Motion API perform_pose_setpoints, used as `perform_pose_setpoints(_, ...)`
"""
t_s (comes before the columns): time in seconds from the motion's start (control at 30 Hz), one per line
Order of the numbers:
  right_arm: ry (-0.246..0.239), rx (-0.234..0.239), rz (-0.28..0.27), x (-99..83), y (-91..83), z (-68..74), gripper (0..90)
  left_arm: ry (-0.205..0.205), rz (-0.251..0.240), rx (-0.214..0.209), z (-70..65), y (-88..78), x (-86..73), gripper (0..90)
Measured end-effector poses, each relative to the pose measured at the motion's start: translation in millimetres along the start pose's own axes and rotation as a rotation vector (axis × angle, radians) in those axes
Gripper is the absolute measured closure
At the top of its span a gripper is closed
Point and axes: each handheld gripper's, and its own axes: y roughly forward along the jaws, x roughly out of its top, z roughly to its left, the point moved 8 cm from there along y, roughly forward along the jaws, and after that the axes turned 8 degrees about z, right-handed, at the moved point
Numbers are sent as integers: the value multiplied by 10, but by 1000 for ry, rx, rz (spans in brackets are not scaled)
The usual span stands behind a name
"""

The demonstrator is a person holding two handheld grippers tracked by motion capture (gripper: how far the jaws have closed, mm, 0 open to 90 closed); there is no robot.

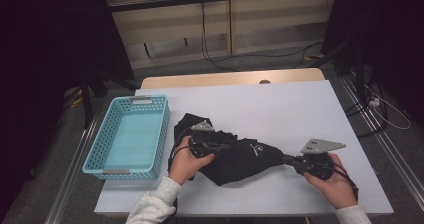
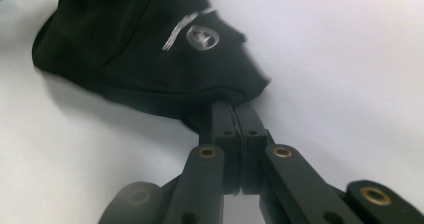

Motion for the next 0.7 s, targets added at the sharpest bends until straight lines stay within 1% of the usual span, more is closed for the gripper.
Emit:
perform_pose_setpoints(0.07, 15, -20, -6, -45, -82, -76, 900, 6, 9, -16, -58, 54, -4, 871)
perform_pose_setpoints(0.13, 8, -48, 18, -129, -143, -117, 900, 8, 14, -24, -90, 91, -7, 866)
perform_pose_setpoints(0.17, 5, -52, 30, -175, -168, -117, 900, 7, 16, -33, -106, 103, -3, 862)
perform_pose_setpoints(0.23, 6, -53, 44, -256, -213, -99, 900, 20, 11, -35, -113, 105, 24, 832)
perform_pose_setpoints(0.27, 2, -53, 50, -294, -230, -88, 900, 23, 1, -29, -103, 100, 50, 795)
perform_pose_setpoints(0.33, -3, -65, 67, -363, -260, -79, 898, 14, -35, -9, -52, 86, 116, 697)
perform_pose_setpoints(0.37, -4, -71, 77, -394, -265, -78, 897, 12, -50, 9, -10, 77, 146, 660)
perform_pose_setpoints(0.4, -3, -73, 85, -421, -264, -78, 896, 9, -69, 33, 39, 71, 180, 599)
perform_pose_setpoints(0.43, 1, -77, 89, -442, -259, -80, 894, 0, -90, 52, 85, 69, 211, 529)
perform_pose_setpoints(0.47, 4, -77, 96, -463, -257, -79, 894, -18, -99, 57, 119, 69, 232, 482)
perform_pose_setpoints(0.5, 6, -80, 101, -480, -255, -78, 892, -23, -103, 60, 146, 78, 250, 457)
perform_pose_setpoints(0.53, 9, -84, 105, -494, -257, -74, 892, -20, -104, 62, 163, 97, 264, 430)
perform_pose_setpoints(0.6, 12, -84, 104, -511, -251, -64, 892, -1, -90, 94, 203, 169, 280, 370)
perform_pose_setpoints(0.63, 17, -84, 109, -523, -243, -56, 891, 6, -72, 101, 221, 213, 276, 340)
perform_pose_setpoints(0.67, 16, -89, 115, -537, -233, -56, 889, 5, -60, 105, 228, 266, 273, 333)
perform_pose_setpoints(0.7, 15, -91, 123, -553, -222, -50, 888, 16, -47, 109, 233, 324, 264, 326)
